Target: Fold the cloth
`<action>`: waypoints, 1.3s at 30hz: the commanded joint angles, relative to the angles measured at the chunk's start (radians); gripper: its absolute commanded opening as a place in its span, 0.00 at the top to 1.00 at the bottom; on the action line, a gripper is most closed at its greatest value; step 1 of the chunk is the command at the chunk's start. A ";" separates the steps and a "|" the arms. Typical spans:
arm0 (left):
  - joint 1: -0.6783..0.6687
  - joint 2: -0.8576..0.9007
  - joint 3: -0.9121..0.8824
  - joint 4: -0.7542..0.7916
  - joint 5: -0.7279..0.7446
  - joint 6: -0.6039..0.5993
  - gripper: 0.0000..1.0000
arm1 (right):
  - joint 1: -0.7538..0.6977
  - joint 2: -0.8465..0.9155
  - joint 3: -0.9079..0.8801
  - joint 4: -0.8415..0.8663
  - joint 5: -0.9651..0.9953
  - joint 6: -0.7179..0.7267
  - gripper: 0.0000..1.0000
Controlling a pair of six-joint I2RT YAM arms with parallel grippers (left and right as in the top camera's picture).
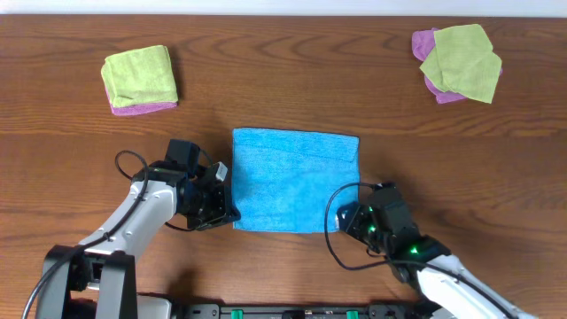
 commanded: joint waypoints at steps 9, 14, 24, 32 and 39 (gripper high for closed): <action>0.004 -0.006 -0.007 -0.004 -0.011 0.022 0.94 | -0.011 0.101 -0.079 -0.135 -0.176 0.074 0.41; 0.004 -0.006 -0.007 -0.002 -0.011 0.021 0.94 | -0.008 0.101 -0.079 -0.201 -0.142 0.069 0.34; 0.004 -0.006 -0.007 -0.002 -0.006 0.022 0.94 | -0.009 0.101 -0.079 -0.190 -0.050 0.015 0.99; 0.012 -0.006 -0.004 0.066 0.086 0.006 0.94 | -0.009 0.089 0.011 -0.176 -0.055 -0.109 0.99; 0.094 -0.006 0.050 0.182 0.151 -0.162 0.94 | -0.010 0.087 0.256 -0.241 0.010 -0.224 0.99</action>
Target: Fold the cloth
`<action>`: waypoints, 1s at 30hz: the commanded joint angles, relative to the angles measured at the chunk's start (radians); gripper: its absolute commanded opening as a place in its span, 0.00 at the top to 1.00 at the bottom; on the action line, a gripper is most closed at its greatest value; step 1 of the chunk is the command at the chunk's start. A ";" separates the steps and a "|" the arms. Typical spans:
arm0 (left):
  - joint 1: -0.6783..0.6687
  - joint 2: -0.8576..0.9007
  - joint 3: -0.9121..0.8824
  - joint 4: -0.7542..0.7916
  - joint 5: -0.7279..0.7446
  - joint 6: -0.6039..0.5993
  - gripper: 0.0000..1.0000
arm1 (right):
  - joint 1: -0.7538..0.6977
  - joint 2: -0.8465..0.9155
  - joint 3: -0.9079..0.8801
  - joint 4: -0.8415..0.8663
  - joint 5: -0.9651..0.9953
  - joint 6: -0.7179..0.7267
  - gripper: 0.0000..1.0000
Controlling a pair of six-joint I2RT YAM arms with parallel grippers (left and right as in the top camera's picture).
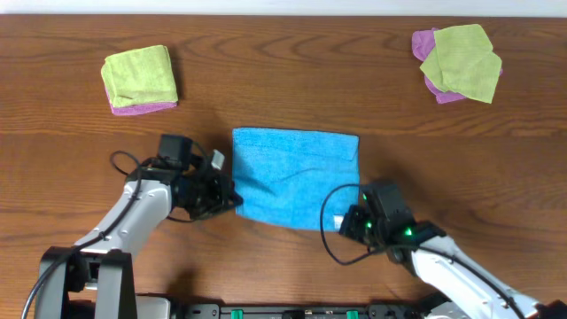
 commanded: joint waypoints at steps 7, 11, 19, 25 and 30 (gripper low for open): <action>0.057 -0.006 0.130 0.306 0.027 -0.275 0.94 | -0.059 0.048 0.335 -0.016 0.166 -0.220 0.99; 0.056 0.005 0.196 0.378 -0.038 -0.309 0.94 | -0.113 0.142 0.457 -0.016 0.162 -0.293 0.99; 0.056 0.132 0.391 0.459 -0.112 -0.312 0.94 | -0.139 0.393 0.752 -0.013 0.163 -0.422 0.99; 0.055 0.303 0.573 0.487 -0.101 -0.315 0.94 | -0.155 0.533 0.968 -0.008 0.200 -0.496 0.99; 0.055 0.397 0.738 0.488 -0.097 -0.314 0.94 | -0.187 0.608 1.132 -0.013 0.219 -0.533 0.99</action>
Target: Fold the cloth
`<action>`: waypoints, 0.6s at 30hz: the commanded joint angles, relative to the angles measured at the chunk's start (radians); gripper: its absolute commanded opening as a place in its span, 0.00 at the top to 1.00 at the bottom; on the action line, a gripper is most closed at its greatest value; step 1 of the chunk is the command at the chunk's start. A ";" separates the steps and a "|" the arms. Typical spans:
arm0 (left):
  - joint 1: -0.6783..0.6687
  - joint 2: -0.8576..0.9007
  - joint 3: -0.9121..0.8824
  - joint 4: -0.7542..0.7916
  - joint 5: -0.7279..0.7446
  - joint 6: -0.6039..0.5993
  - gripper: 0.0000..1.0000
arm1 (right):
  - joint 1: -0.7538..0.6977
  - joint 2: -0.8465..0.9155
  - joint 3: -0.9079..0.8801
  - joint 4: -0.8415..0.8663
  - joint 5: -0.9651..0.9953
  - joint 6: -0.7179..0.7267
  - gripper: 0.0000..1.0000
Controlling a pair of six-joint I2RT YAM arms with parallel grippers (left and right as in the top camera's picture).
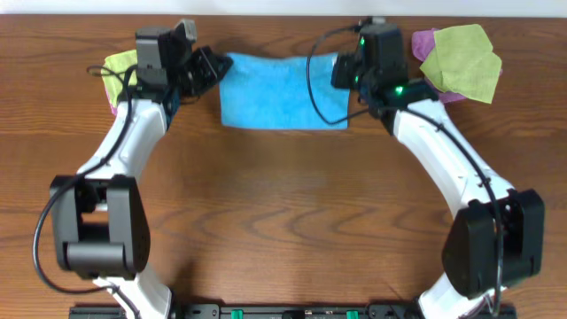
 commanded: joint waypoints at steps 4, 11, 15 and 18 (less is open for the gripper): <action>0.001 0.050 0.185 0.003 -0.001 0.000 0.94 | -0.032 0.037 0.132 -0.001 0.029 -0.077 0.99; 0.002 0.051 0.224 -0.037 0.056 0.010 0.94 | -0.023 0.036 0.148 -0.061 0.024 -0.092 0.99; 0.002 0.051 0.224 -0.117 0.079 0.039 0.94 | -0.012 0.034 0.148 -0.084 0.024 -0.101 0.99; 0.003 0.051 0.224 -0.183 0.102 0.088 0.94 | -0.003 0.019 0.148 -0.113 0.024 -0.101 0.99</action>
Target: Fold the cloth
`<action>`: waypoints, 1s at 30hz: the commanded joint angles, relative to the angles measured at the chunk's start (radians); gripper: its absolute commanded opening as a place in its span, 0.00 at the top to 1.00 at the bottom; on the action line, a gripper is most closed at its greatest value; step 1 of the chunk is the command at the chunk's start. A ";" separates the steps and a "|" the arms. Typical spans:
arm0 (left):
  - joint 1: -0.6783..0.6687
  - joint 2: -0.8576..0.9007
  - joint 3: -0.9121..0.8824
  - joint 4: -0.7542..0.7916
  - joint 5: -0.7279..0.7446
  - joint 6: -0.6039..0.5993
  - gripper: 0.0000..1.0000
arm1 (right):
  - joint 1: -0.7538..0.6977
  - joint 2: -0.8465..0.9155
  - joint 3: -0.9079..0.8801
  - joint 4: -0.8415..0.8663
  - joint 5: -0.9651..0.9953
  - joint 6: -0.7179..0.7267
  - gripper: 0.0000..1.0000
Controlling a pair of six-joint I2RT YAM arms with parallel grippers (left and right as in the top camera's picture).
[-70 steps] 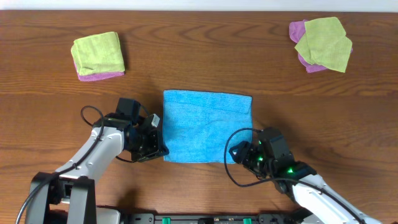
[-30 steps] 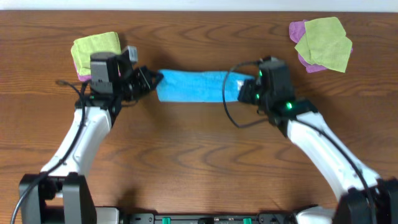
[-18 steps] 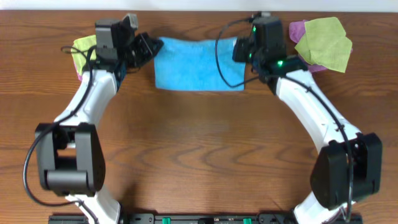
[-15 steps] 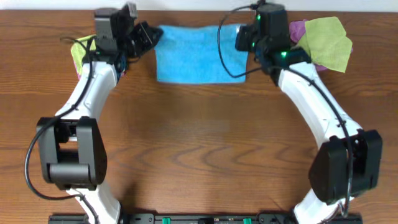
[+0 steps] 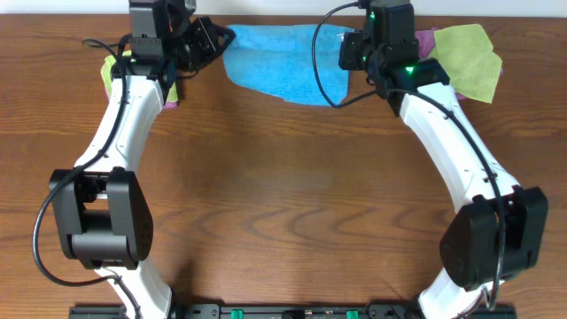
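The blue cloth (image 5: pixel 279 60) hangs stretched between both grippers at the far edge of the table, its lower edge sagging toward the middle. My left gripper (image 5: pixel 223 39) is shut on the cloth's left end. My right gripper (image 5: pixel 347 51) is shut on its right end. Both arms reach far out across the wooden table (image 5: pixel 283 195). The cloth's top edge runs along the upper border of the overhead view.
A folded green cloth on a pink one (image 5: pixel 108 71) lies at the far left, mostly behind my left arm. A looser green-over-pink pile (image 5: pixel 465 58) sits at the far right, close beside my right arm.
Both grippers have moved a little farther back with the blue cloth. The cloth is now higher in view, and its lower edge droops instead of lying straight.
The blue cloth lay flat at the near middle with a gripper at each near corner. Then both grippers were shut on those corners, lifting the near edge. Later the arms were stretched to the far side with the cloth held between them, and now farther still.
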 commanded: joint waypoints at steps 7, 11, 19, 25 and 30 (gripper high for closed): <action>0.019 0.007 0.018 -0.002 0.043 0.055 0.94 | 0.008 -0.027 0.024 0.041 0.021 -0.055 0.99; 0.020 0.007 0.018 0.029 0.044 0.054 0.94 | 0.008 -0.027 0.028 0.073 0.021 -0.089 0.99; 0.020 0.007 0.018 0.123 0.065 0.010 0.94 | 0.006 -0.027 0.034 0.133 0.021 -0.106 0.99; 0.022 0.007 0.025 0.136 0.068 0.011 0.94 | 0.001 -0.027 0.053 0.151 0.029 -0.117 0.99; 0.022 0.007 0.053 0.139 0.076 0.011 0.94 | 0.001 -0.027 0.058 0.154 0.030 -0.145 0.99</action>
